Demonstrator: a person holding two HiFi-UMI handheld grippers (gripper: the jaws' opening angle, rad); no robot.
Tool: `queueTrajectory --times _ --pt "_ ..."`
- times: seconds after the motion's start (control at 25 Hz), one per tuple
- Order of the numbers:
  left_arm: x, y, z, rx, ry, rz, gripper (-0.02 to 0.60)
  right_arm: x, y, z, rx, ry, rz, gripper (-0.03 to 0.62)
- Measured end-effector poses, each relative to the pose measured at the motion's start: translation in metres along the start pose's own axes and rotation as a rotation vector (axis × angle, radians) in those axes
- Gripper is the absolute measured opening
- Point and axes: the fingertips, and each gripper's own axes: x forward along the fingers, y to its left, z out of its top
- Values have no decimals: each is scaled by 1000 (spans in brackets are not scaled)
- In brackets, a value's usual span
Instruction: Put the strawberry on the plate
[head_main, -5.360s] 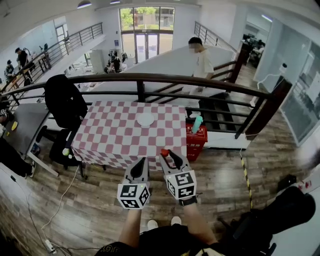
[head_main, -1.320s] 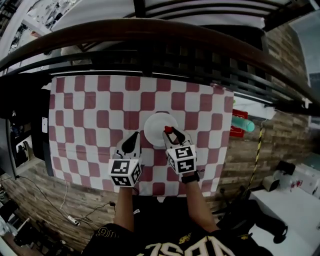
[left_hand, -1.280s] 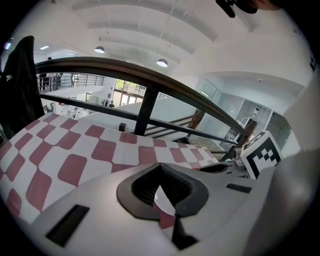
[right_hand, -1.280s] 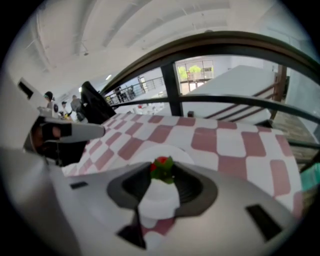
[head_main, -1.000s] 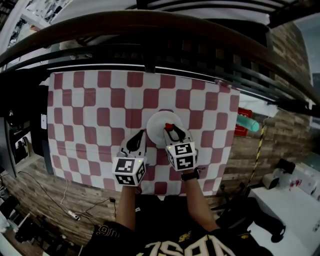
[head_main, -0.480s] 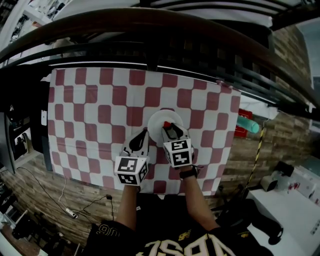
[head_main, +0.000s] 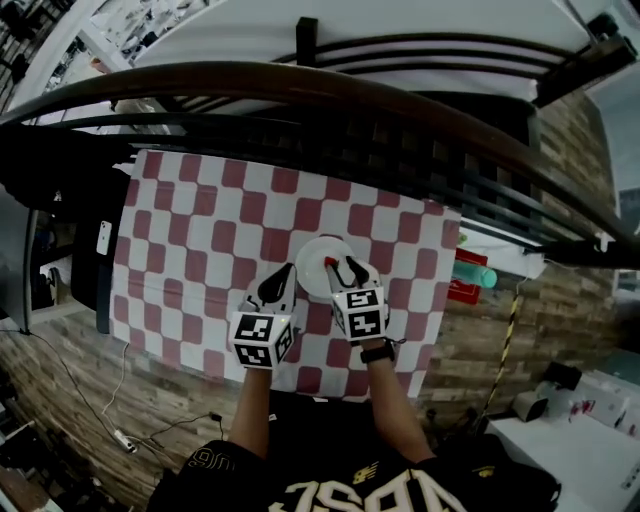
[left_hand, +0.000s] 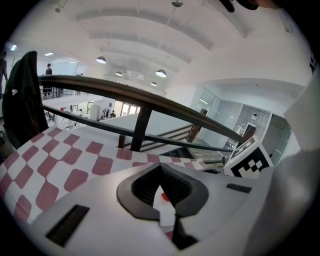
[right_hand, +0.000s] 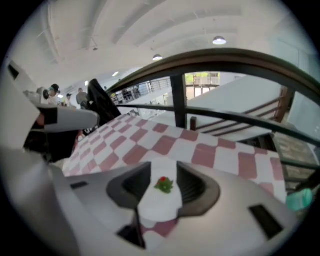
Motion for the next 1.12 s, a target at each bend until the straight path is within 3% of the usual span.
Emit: queueTrajectory --times 0.28,0.6,0.88,1.12 --pt "-34 -29 62 82 -156 22 9 -59 10 60 -57 -178 30 150" --pt "-74 -78 103 171 -273 18 9 -144 23 107 -90 -403 44 117" --pt "-100 -121 123 220 -358 -6 9 -208 28 120 -110 -538 26 37" --pt "-120 -163 125 262 -404 -27 9 -250 22 119 -121 -601 26 17"
